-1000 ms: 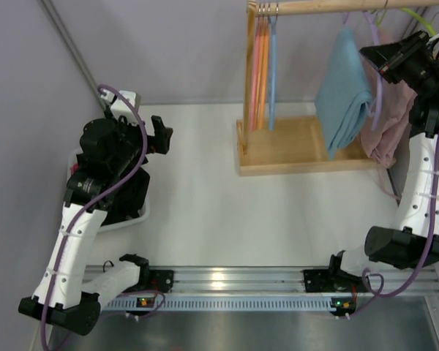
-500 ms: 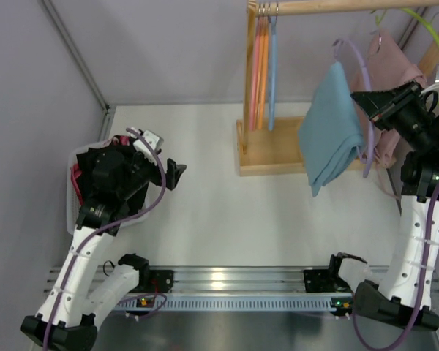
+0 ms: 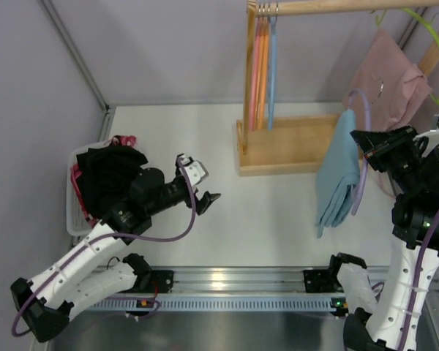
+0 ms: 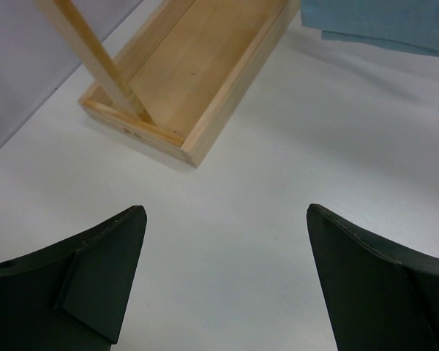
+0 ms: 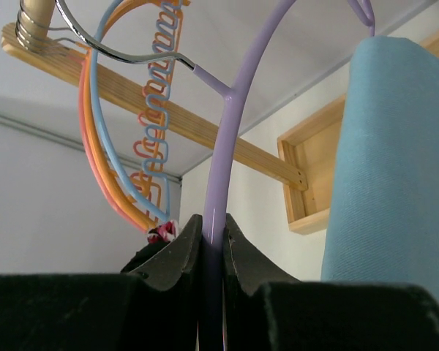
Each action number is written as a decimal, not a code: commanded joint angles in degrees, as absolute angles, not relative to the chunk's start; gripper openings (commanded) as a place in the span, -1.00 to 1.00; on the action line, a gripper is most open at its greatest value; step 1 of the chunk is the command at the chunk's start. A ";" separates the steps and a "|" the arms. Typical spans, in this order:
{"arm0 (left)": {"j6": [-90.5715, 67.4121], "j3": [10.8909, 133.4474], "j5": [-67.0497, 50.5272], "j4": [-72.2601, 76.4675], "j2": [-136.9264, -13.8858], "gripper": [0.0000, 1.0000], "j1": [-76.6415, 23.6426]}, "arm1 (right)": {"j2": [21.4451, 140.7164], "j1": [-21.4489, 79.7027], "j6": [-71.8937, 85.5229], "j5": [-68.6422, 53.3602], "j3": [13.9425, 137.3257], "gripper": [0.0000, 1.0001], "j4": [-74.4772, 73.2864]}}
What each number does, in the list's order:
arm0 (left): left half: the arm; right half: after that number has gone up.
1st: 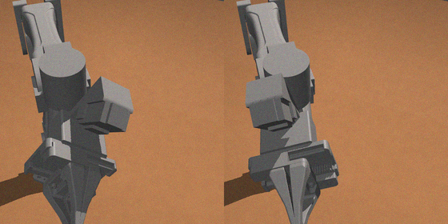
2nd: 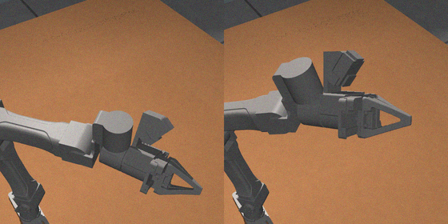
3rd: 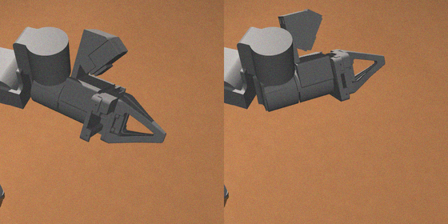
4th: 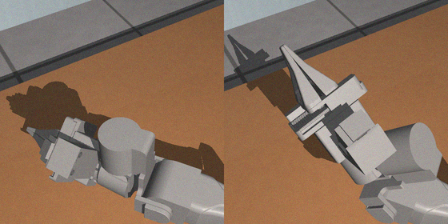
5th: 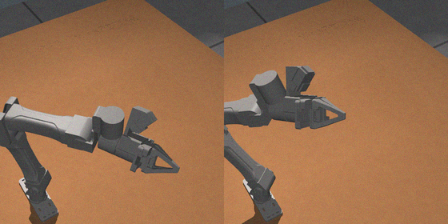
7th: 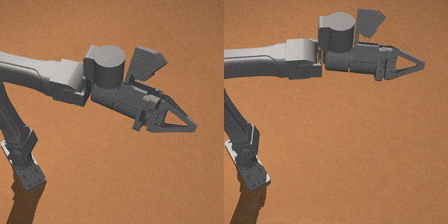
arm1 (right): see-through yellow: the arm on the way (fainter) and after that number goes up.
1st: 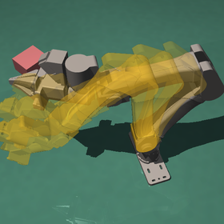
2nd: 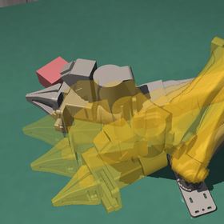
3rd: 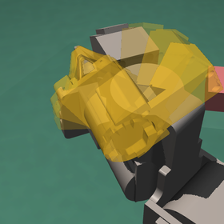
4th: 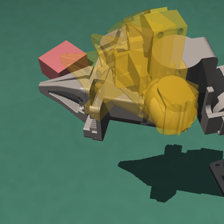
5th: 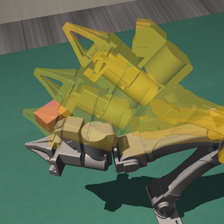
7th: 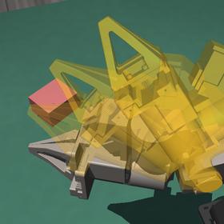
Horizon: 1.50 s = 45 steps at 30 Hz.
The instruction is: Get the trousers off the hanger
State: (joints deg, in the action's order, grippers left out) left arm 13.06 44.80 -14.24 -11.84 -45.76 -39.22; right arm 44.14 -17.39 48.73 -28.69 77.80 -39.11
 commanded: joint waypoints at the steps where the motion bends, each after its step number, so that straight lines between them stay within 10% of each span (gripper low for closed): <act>1: 11.00 46.75 -4.15 -1.59 -49.12 0.94 -47.70 | 41.49 -18.28 51.40 -25.40 83.58 -1.00 -31.81; 14: 8.35 65.20 17.39 16.59 -70.04 0.97 -76.10 | 45.44 -21.35 61.52 -28.56 89.73 -1.00 -29.98; 45: 11.60 77.43 13.53 39.55 -96.59 0.49 -79.89 | 44.56 -22.50 63.54 -31.73 85.61 -1.00 -26.98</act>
State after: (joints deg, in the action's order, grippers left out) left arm 11.94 74.46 14.22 33.15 -95.92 -79.61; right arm 46.63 -21.82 61.84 -30.13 83.53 -39.92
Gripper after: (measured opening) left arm 0.740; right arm 0.112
